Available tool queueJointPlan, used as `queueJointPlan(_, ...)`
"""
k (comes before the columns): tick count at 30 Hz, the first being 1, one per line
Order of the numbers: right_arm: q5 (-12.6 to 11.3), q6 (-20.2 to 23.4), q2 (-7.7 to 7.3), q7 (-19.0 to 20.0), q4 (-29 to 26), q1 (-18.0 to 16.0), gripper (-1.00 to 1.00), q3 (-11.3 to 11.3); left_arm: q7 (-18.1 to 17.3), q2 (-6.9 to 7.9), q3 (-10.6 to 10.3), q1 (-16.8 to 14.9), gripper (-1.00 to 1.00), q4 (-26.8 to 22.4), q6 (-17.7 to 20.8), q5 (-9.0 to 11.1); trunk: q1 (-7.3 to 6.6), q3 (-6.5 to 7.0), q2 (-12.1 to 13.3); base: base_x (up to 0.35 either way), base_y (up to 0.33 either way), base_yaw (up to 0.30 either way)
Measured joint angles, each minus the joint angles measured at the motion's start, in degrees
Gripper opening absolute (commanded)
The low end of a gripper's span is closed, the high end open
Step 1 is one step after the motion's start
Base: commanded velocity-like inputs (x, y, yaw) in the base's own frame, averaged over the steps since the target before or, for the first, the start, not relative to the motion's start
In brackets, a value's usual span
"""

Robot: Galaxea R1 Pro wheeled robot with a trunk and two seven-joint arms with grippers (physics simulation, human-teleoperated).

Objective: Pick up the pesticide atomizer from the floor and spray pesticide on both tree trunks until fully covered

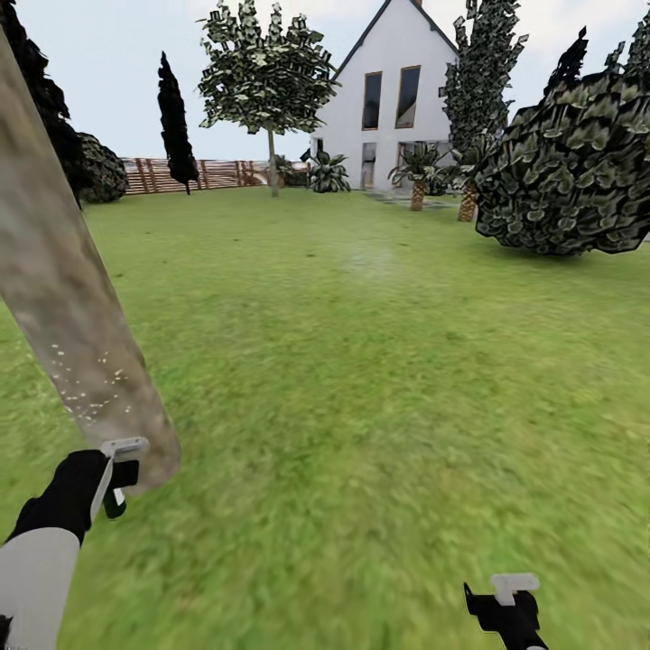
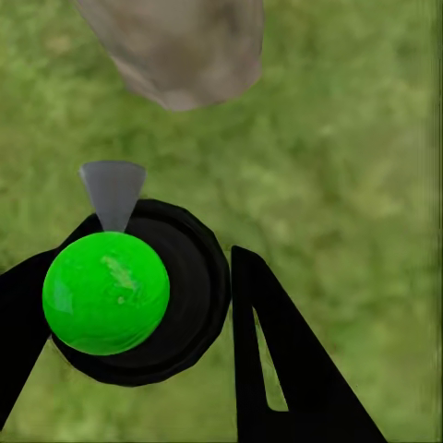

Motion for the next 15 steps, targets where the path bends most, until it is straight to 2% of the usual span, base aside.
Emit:
queueJointPlan(4, 0.0, 0.0, 0.0, 0.0, 0.0, 0.0, 1.0, 0.0, 0.5, 0.85, 0.6, 0.0, -1.0, 2.6, -2.1, -0.1, 0.0, 0.0, 0.0, 0.235, -0.195, 0.041)
queueJointPlan(8, 0.0, 0.0, 0.0, 0.0, 0.0, 0.0, 1.0, 0.0, 0.6, 1.22, 2.0, 0.0, -1.0, 4.0, -3.9, 0.1, 0.0, -0.1, 0.0, 0.286, -0.137, 0.241)
queueJointPlan(12, 0.0, 0.0, 0.0, 0.0, 0.0, 0.0, 1.0, 0.0, 0.6, 0.85, 2.1, 0.0, -1.0, 4.0, -4.2, 0.2, 0.0, -0.14, 0.0, 0.23, -0.192, 0.271)
queueJointPlan(15, 0.0, 0.0, 0.08, 0.0, 0.0, 0.0, 1.0, 0.0, 0.6, 0.82, 2.2, 0.0, -1.0, 4.0, -4.2, 0.2, 0.0, -0.14, 0.0, 0.092, -0.253, 0.276)
